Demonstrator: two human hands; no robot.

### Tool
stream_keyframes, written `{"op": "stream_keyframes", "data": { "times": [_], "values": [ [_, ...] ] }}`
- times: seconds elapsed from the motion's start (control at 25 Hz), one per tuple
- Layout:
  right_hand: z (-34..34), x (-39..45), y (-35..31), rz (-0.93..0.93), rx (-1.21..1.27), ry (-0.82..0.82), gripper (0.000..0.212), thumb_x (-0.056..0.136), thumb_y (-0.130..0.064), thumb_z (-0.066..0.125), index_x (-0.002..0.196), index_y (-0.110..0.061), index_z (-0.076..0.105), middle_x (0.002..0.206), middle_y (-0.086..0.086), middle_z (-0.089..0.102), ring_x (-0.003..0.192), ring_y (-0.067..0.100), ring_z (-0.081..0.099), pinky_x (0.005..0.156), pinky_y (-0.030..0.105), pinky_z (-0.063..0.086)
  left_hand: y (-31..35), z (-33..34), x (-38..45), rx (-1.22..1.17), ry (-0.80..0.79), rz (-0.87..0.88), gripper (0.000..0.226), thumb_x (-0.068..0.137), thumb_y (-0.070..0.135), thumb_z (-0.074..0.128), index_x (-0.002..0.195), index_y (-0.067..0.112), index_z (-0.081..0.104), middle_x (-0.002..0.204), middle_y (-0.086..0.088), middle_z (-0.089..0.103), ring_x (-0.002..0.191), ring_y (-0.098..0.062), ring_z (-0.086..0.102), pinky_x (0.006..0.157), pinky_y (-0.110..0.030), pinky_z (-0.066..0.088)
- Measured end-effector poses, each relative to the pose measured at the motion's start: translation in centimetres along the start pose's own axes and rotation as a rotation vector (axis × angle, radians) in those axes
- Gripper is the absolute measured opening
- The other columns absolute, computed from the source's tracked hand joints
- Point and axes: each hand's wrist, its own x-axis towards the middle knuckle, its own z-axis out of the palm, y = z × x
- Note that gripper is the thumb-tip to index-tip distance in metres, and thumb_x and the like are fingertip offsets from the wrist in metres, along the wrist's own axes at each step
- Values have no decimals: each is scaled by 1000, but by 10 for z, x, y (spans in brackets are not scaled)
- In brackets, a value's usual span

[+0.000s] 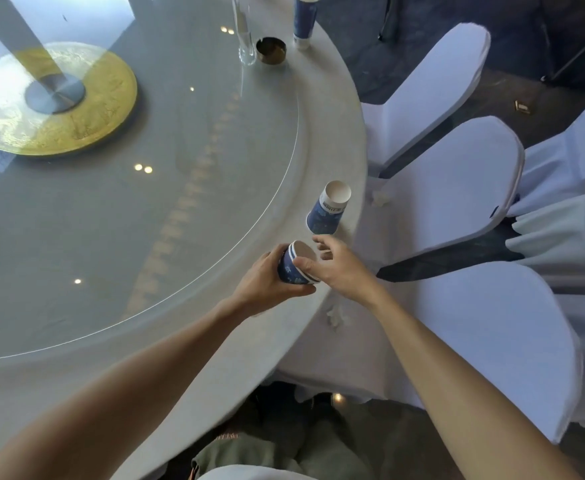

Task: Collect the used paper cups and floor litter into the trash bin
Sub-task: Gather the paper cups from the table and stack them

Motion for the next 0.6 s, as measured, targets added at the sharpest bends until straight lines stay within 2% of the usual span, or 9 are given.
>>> {"op": "stream_keyframes", "data": {
  "times": [0.08,0.16,0.24,0.28,0.36,0.44,0.52,0.6],
  "values": [
    [-21,10,1,-51,-35,41,77,86,-55,75,148,-17,50,142,3,57,125,16,57,99,31,47,7,3,3,6,66,-71,82,58,63,88,130,39,56,117,9,70,106,-16,69,92,-48,60],
    [-42,22,0,-152,-117,157,69,87,-52,75,143,-18,54,138,2,58,124,18,57,100,34,48,11,8,1,8,119,-119,87,57,68,88,132,42,53,120,10,69,109,-16,68,95,-47,59],
    [-58,40,1,-302,-302,296,68,86,-44,76,145,-21,51,142,4,50,131,26,49,105,42,48,15,14,-6,13,153,-167,88,56,69,87,133,42,53,121,10,69,111,-17,68,96,-48,58],
    [-67,51,2,-370,-444,316,73,86,-40,76,150,-23,46,150,8,43,137,31,42,109,47,44,16,18,-9,10,169,-186,88,55,68,87,132,41,54,121,9,69,111,-17,68,96,-48,58],
    [-78,79,-2,-460,-773,231,86,86,-36,73,160,-31,28,169,13,15,152,41,19,120,56,31,18,25,-18,-17,215,-227,83,55,66,87,128,41,55,120,9,70,110,-17,68,96,-46,58],
    [-81,105,-7,-509,-1059,92,94,87,-33,69,163,-37,13,173,11,-9,157,43,-1,122,63,18,18,33,-30,-28,249,-275,79,58,60,91,125,44,53,119,10,70,110,-16,68,94,-39,57],
    [-77,124,-4,-508,-1237,-21,95,89,-30,67,164,-36,8,172,10,-16,158,42,-8,122,65,15,18,41,-41,-29,272,-312,76,64,50,95,128,41,55,119,11,69,111,-15,67,90,-31,53],
    [-72,136,8,-465,-1333,-94,89,90,-29,69,162,-31,17,173,9,-10,158,40,-4,120,60,23,20,48,-51,-34,289,-343,79,68,47,95,136,35,56,120,12,69,111,-13,66,88,-29,50]
  ]
}}
